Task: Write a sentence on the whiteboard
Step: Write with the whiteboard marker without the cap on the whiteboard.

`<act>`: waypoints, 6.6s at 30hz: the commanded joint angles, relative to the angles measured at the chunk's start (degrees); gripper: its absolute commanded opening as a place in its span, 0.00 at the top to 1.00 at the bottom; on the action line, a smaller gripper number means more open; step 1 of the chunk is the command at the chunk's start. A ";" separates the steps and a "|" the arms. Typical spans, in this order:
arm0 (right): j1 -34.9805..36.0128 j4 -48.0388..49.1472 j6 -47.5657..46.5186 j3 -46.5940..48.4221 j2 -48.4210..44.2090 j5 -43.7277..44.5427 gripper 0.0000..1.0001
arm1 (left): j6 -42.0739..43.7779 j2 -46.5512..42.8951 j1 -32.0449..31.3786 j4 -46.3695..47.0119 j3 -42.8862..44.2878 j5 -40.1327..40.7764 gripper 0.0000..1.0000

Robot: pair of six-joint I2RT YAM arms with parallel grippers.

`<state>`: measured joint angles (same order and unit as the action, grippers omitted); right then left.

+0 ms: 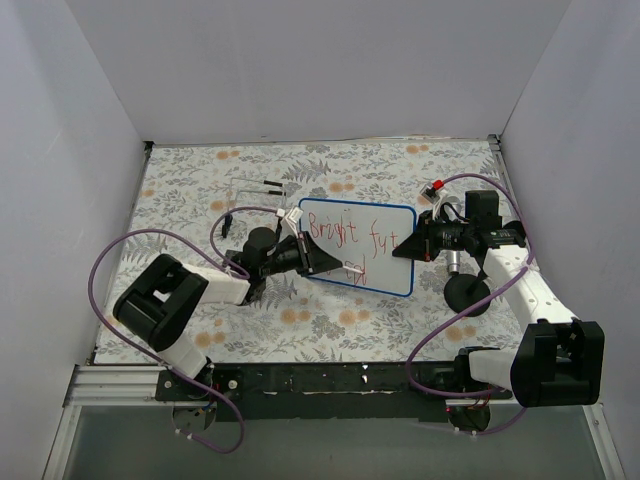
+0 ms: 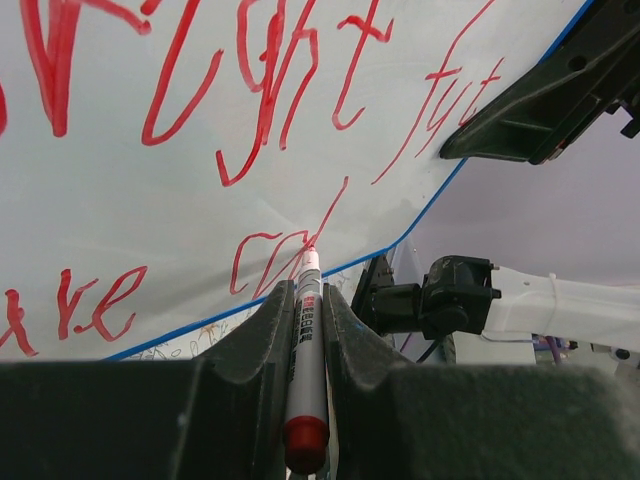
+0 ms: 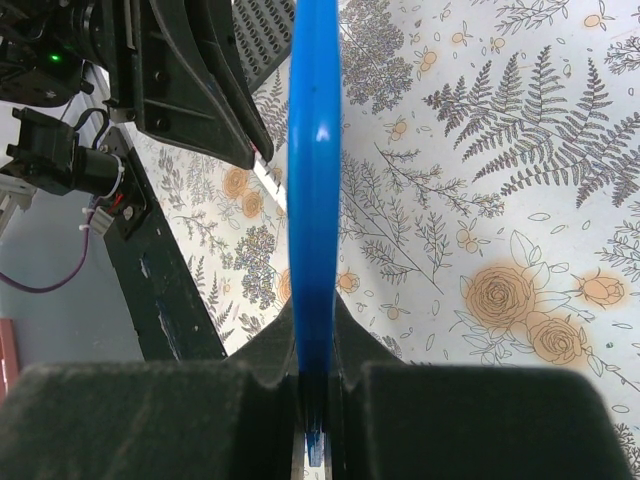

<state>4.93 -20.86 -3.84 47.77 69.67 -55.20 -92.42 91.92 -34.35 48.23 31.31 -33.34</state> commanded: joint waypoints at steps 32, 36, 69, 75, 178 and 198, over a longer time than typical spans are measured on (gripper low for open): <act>0.08 1.53 0.14 -0.04 -2.17 -3.60 0.99 | -1.01 -3.49 -0.63 1.34 3.14 1.43 1.00; -0.01 1.53 0.23 0.04 -1.99 -3.60 0.99 | -0.83 -3.59 -0.02 1.08 3.84 2.32 1.00; -0.01 1.61 0.23 -0.04 -2.08 -3.51 0.99 | 1.10 2.91 -1.95 -4.54 3.85 -2.25 1.00; -0.01 1.61 0.23 0.04 -2.08 -3.60 0.99 | 1.63 4.06 -3.27 -5.51 5.25 -3.22 1.00; -0.45 2.41 0.85 -0.66 -2.96 -4.04 0.99 | 5.85 -8.78 -16.01 -1.38 -0.38 20.34 1.00; -0.62 2.41 0.93 -0.75 -3.22 -4.13 0.99 | 6.99 -5.96 -15.22 -1.12 2.62 21.13 1.00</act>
<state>4.62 -20.86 -3.18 46.92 68.73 -55.48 -86.87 86.39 -50.04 46.72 32.01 -13.82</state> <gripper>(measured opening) 0.096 0.118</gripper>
